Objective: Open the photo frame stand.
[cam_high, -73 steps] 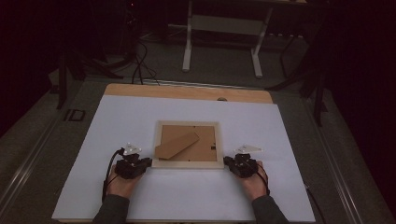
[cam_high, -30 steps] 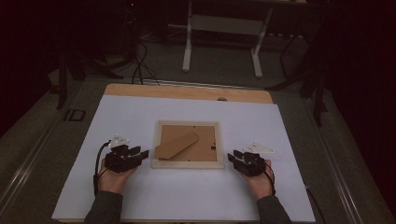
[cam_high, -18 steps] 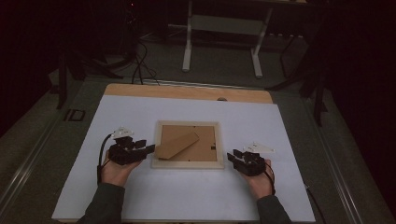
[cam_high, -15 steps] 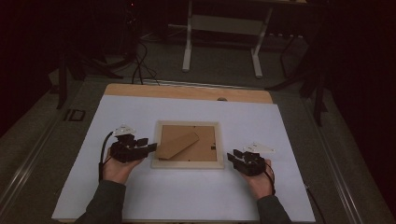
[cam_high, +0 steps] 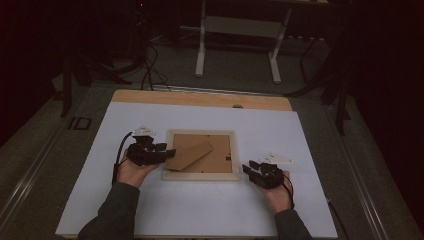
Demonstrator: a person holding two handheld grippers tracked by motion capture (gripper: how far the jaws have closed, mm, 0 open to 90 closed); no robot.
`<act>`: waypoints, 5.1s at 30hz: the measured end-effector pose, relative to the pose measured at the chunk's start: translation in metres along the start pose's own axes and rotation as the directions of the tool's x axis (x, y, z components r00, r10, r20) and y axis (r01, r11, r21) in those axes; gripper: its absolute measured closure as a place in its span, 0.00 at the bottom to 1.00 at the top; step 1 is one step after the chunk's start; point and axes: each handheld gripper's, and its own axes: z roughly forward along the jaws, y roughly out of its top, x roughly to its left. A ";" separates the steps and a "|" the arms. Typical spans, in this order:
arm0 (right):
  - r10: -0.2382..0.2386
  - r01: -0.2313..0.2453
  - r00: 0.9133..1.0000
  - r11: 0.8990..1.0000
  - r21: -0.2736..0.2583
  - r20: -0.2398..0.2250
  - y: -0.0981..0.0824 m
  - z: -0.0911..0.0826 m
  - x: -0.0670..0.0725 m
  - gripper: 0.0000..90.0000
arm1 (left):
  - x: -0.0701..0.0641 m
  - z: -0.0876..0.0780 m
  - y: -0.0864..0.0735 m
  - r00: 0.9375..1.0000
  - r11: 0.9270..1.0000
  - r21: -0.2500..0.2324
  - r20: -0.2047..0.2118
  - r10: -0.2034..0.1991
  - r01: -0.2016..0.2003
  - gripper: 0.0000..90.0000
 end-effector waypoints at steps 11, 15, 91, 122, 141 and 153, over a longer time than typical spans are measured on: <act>-0.008 0.008 1.000 1.000 0.004 -0.010 0.000 0.001 0.001 0.69 | -0.001 0.016 0.006 1.000 0.999 0.052 0.025 0.009 -0.011 0.61; -0.013 0.013 1.000 1.000 0.002 -0.016 0.001 0.001 0.002 0.69 | -0.001 0.021 0.008 1.000 0.998 0.068 0.026 0.016 -0.017 0.62; 0.034 -0.033 0.994 0.999 0.013 -0.100 0.017 0.013 -0.005 0.65 | -0.004 0.078 0.012 0.992 0.964 0.254 0.113 0.053 -0.080 0.41; 0.046 -0.041 0.995 0.997 0.064 -0.087 0.052 0.047 -0.017 0.66 | -0.017 0.077 0.012 0.983 0.955 0.234 0.042 0.178 -0.183 0.44; 0.079 -0.074 0.993 0.995 0.060 -0.087 0.062 0.049 -0.028 0.65 | -0.028 0.071 0.008 0.969 0.955 0.170 -0.001 0.248 -0.244 0.44; 0.092 -0.086 0.991 0.994 0.072 -0.097 0.064 0.055 -0.031 0.64 | -0.036 0.066 0.006 0.952 0.944 0.147 -0.034 0.304 -0.297 0.44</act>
